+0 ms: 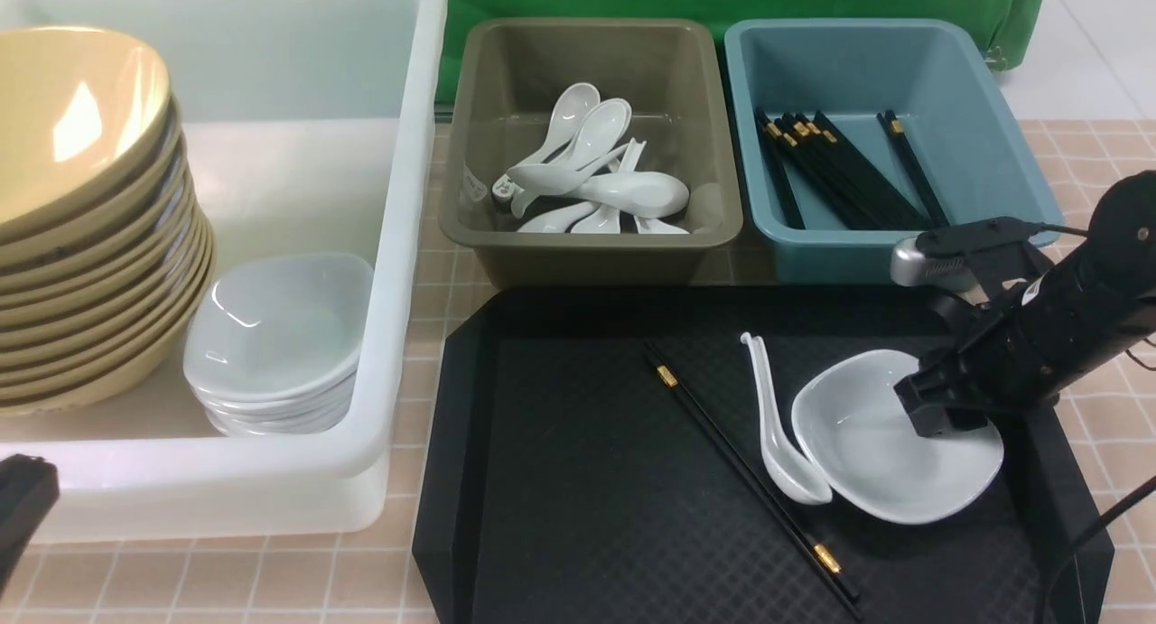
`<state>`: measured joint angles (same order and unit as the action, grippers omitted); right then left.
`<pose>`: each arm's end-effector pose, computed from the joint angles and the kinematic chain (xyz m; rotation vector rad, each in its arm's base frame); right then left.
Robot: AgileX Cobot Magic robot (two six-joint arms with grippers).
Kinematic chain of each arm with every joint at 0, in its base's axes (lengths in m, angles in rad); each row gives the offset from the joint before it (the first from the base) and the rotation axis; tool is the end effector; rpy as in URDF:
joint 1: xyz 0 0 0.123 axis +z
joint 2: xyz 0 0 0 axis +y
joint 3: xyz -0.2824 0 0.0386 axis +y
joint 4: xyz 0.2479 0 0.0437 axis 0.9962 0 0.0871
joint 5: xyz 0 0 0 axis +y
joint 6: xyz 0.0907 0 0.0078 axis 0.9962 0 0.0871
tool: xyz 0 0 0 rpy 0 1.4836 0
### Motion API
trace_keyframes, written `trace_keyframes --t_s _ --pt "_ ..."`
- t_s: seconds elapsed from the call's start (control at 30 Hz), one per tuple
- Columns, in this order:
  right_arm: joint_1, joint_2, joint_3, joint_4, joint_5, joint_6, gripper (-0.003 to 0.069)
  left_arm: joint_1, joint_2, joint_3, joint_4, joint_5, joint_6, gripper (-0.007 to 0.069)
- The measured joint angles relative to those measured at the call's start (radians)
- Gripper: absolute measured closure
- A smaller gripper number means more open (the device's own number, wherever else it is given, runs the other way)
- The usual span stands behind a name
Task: On brown table put chopsticks spoon bowls plates into blue grey white boxes.
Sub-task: 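Reach for and grasp the small white dish on the black tray, then place the white bowl into the white bin on top of the stacked bowls with the right gripper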
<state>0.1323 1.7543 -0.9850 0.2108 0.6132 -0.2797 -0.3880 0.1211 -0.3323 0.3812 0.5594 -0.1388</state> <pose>0.3191 0.0535 0.1658 -0.3643 2.8288 0.1776 0.0480 -0.0001 0.2698 0.3728 1.7553 0.0361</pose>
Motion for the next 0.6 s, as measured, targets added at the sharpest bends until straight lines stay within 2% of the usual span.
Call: trace_keyframes --t_s 0.1,0.13,0.27,0.33,0.4,0.47,0.57,0.6 --pt "-0.001 -0.011 -0.009 0.013 0.041 -0.014 0.0423 0.000 -0.008 0.000 0.014 -0.003 0.000 0.0633" --pt "-0.001 -0.015 -0.012 0.013 0.044 -0.017 0.0427 0.000 -0.008 0.000 0.015 -0.003 0.000 0.0633" --pt "-0.001 -0.102 -0.058 0.016 0.142 -0.033 0.0552 0.000 -0.008 0.000 0.033 -0.003 0.000 0.0632" --pt "-0.001 -0.154 -0.097 0.008 0.180 -0.036 0.0585 0.000 -0.008 0.000 0.036 -0.003 0.000 0.0631" --pt "-0.001 -0.209 -0.156 0.029 0.217 -0.037 0.0585 0.000 -0.008 0.000 0.039 -0.003 0.000 0.0631" --pt "0.000 -0.242 -0.209 0.084 0.227 -0.047 0.0585 0.000 -0.008 0.000 0.039 -0.003 0.000 0.0631" --pt "0.037 -0.283 -0.325 0.312 0.211 -0.189 0.0585 0.000 -0.008 0.000 0.040 -0.008 0.000 0.0631" --pt "0.069 -0.283 -0.352 0.435 0.190 -0.277 0.0585 0.000 -0.008 0.000 0.040 -0.012 -0.001 0.0631"
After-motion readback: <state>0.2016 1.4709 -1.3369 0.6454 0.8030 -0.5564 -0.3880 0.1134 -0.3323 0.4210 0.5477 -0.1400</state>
